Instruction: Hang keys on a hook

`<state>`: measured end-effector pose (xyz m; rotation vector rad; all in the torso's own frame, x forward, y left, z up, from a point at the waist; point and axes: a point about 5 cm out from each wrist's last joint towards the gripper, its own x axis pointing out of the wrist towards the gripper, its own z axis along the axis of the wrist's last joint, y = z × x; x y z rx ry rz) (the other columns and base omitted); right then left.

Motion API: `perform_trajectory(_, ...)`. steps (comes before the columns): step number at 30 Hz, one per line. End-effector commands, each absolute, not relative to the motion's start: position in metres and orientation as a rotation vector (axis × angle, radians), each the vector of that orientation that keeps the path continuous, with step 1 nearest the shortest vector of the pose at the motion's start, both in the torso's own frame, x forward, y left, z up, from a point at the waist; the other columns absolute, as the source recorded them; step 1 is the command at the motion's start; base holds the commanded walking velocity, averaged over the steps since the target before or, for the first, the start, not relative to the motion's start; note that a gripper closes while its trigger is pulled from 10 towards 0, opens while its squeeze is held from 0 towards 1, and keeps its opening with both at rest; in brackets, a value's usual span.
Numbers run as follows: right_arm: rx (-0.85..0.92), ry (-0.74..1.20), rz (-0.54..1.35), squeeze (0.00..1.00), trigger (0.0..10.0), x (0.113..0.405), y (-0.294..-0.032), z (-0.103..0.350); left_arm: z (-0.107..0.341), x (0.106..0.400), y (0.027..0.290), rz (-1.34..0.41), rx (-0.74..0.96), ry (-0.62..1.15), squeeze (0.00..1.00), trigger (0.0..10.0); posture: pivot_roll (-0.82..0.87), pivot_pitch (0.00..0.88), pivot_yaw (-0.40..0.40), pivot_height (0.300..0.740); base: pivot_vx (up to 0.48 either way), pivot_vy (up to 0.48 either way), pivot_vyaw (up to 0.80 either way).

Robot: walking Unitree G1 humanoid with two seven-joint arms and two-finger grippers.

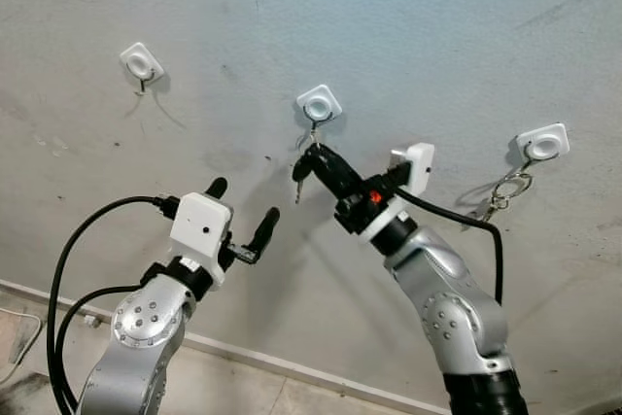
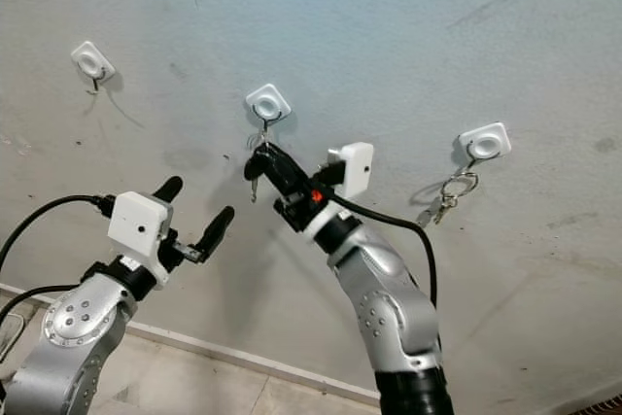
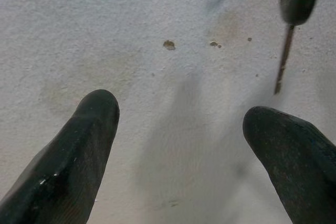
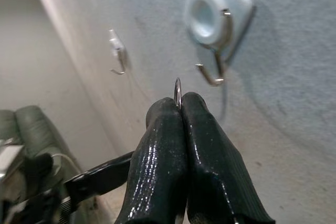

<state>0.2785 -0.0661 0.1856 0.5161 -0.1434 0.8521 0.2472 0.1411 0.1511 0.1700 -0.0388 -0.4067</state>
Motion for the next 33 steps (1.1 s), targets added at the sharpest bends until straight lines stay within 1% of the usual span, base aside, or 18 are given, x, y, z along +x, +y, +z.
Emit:
perform_trajectory(1,0.517,-0.163,0.868,0.0,10.0,0.276,-0.065,0.191,0.152,0.245,0.139,-0.427,0.163,-0.037,0.0,10.0,0.23,0.001,-0.06,0.74,0.0,0.0,0.0)
perform_trajectory(4,0.529,-0.164,0.846,0.0,10.0,0.278,-0.067,0.191,0.152,0.245,0.139,-0.429,0.162,-0.036,0.0,10.0,0.23,0.001,-0.059,0.74,0.0,0.0,0.0)
perform_trajectory(13,0.53,-0.181,0.846,0.0,10.0,0.283,-0.06,0.197,0.154,0.246,0.137,-0.44,0.163,-0.043,0.0,10.0,0.24,0.0,-0.059,0.74,0.0,0.0,0.0)
perform_trajectory(19,0.523,-0.187,0.809,0.0,10.0,0.289,-0.061,0.197,0.157,0.245,0.132,-0.468,0.12,-0.033,0.0,10.0,0.24,0.001,-0.058,0.74,0.0,0.0,0.0)
perform_trajectory(33,0.532,-0.13,0.736,0.0,10.0,0.292,-0.059,0.181,0.168,0.25,0.13,-0.472,0.102,-0.053,0.0,10.0,0.24,0.004,-0.057,0.74,0.0,0.0,0.0)
